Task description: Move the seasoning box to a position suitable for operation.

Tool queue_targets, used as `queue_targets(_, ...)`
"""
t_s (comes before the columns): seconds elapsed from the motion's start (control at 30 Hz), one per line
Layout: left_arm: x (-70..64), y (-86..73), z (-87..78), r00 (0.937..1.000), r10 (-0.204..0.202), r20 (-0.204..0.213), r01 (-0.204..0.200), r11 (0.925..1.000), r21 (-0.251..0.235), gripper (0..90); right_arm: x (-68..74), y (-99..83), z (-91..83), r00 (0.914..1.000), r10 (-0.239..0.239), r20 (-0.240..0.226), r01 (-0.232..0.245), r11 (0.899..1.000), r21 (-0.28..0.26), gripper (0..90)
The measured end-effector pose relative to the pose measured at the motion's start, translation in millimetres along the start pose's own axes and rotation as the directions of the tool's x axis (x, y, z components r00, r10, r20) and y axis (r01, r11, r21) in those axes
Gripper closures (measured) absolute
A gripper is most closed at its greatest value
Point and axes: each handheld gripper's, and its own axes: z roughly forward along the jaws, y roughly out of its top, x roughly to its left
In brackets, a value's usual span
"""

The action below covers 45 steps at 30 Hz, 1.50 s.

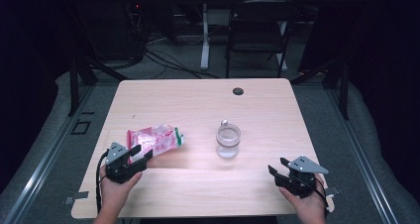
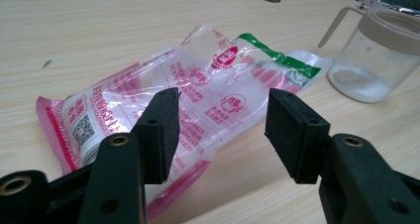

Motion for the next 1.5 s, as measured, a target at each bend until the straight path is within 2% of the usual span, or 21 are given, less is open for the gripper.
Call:
queue_targets(0.07, 0.4, -0.4, 1.8, 0.9999, -0.013, 0.007, 0.013, 0.9999, 0.003, 50.3, -0.2, 0.7, 0.2, 0.9999, -0.012, 0.011, 0.012, 1.0, 0.003, 45.6)
queue_targets(0.2, -2.8, -1.9, 1.3, 0.9999, -0.015, 0.003, 0.015, 0.9999, 0.007, 51.0, -2.4, 3.5, 1.8, 0.9998, 0.018, 0.003, -0.018, 1.0, -0.01, 47.4)
queue_targets(0.3, -4.9, -1.2, -1.1, 0.9997, -0.022, 0.014, 0.022, 0.9996, -0.016, 49.1, -1.7, 5.2, 4.7, 0.9997, 0.022, 0.009, -0.022, 0.999, -0.026, 48.5)
queue_targets(0.4, -7.1, -0.2, 0.4, 0.9995, -0.029, 0.015, 0.029, 0.9995, -0.01, 48.6, 0.9, 8.6, 7.9, 1.0, -0.005, 0.0, 0.005, 1.0, -0.025, 47.5)
queue_targets(0.47, -9.4, 1.3, 1.8, 0.9996, -0.024, 0.017, 0.024, 0.9997, 0.01, 48.4, 4.9, 13.8, 10.1, 0.9986, -0.049, 0.017, 0.05, 0.998, -0.034, 47.1)
queue_targets(0.53, -13.7, 2.6, 4.2, 0.9999, -0.007, 0.016, 0.007, 0.9999, 0.015, 50.3, 9.0, 19.5, 11.5, 0.9979, -0.064, 0.007, 0.065, 0.997, -0.04, 54.2)
queue_targets(0.67, -22.9, 8.4, 9.6, 0.9981, 0.026, 0.055, -0.028, 0.9992, 0.029, 55.2, 17.3, 28.7, 18.9, 0.9939, -0.107, -0.028, 0.105, 0.993, -0.045, 60.4)
queue_targets(0.7, -31.6, 13.6, 13.9, 0.996, 0.051, 0.073, -0.054, 0.9977, 0.04, 57.1, 19.3, 31.8, 23.0, 0.9933, -0.109, -0.04, 0.107, 0.993, -0.041, 62.3)
queue_targets(0.73, -36.5, 16.0, 16.6, 0.9948, 0.055, 0.086, -0.059, 0.9974, 0.042, 59.7, 20.1, 34.0, 25.0, 0.9921, -0.116, -0.048, 0.114, 0.993, -0.032, 62.9)
queue_targets(0.77, -36.5, 16.0, 16.6, 0.9948, 0.055, 0.086, -0.059, 0.9974, 0.042, 60.4, 21.3, 37.0, 27.8, 0.9915, -0.114, -0.062, 0.113, 0.993, -0.022, 64.1)
queue_targets(0.8, -46.5, 20.1, 21.4, 0.9922, 0.074, 0.101, -0.078, 0.9961, 0.04, 62.9, 23.3, 41.1, 31.2, 0.9918, -0.099, -0.081, 0.098, 0.995, -0.008, 66.5)
queue_targets(0.87, -51.6, 21.9, 24.2, 0.9908, 0.084, 0.106, -0.089, 0.995, 0.045, 67.3, 26.1, 47.1, 34.5, 0.9899, -0.104, -0.096, 0.104, 0.995, -0.011, 70.5)
queue_targets(0.93, -62.0, 25.2, 30.1, 0.9873, 0.101, 0.122, -0.108, 0.9929, 0.05, 68.7, 27.1, 50.4, 36.4, 0.9887, -0.108, -0.104, 0.108, 0.994, -0.009, 72.8)
queue_targets(0.97, -69.1, 27.2, 32.7, 0.9852, 0.106, 0.134, -0.115, 0.9919, 0.055, 73.2, 28.1, 57.3, 41.8, 0.9893, -0.094, -0.111, 0.094, 0.996, -0.01, 80.1)
queue_targets(1.07, -75.6, 28.8, 34.4, 0.983, 0.122, 0.138, -0.131, 0.9898, 0.057, 79.5, 27.2, 63.1, 47.0, 0.989, -0.092, -0.115, 0.092, 0.996, -0.011, 84.6)
queue_targets(1.1, -79.4, 29.2, 36.0, 0.9798, 0.134, 0.148, -0.144, 0.9881, 0.054, 81.3, 25.1, 70.2, 54.6, 0.9889, -0.103, -0.107, 0.103, 0.995, -0.005, 88.6)
queue_targets(1.2, -79.8, 27.6, 36.3, 0.9768, 0.141, 0.161, -0.154, 0.9857, 0.068, 84.4, 21.7, 76.8, 65.3, 0.9895, -0.105, -0.099, 0.105, 0.994, -0.013, 89.0)
queue_targets(1.3, -76.9, 23.6, 34.5, 0.9766, 0.152, 0.152, -0.164, 0.984, 0.068, 85.9, 17.5, 80.7, 73.3, 0.9897, -0.106, -0.096, 0.105, 0.994, -0.015, 89.0)
queue_targets(1.33, -73.9, 21.1, 32.7, 0.9783, 0.15, 0.142, -0.162, 0.9839, 0.075, 86.1, 13.2, 81.4, 80.5, 0.9915, -0.082, -0.101, 0.081, 0.997, -0.014, 89.7)
queue_targets(1.43, -65.5, 17.7, 29.3, 0.9811, 0.141, 0.132, -0.152, 0.9853, 0.077, 84.0, 10.0, 80.6, 87.0, 0.9925, -0.067, -0.102, 0.068, 0.998, 0.002, 89.5)
queue_targets(1.5, -56.1, 17.2, 23.4, 0.9853, 0.135, 0.105, -0.144, 0.9864, 0.079, 82.4, 8.6, 79.2, 98.7, 0.993, -0.057, -0.103, 0.058, 0.998, 0.004, 85.8)
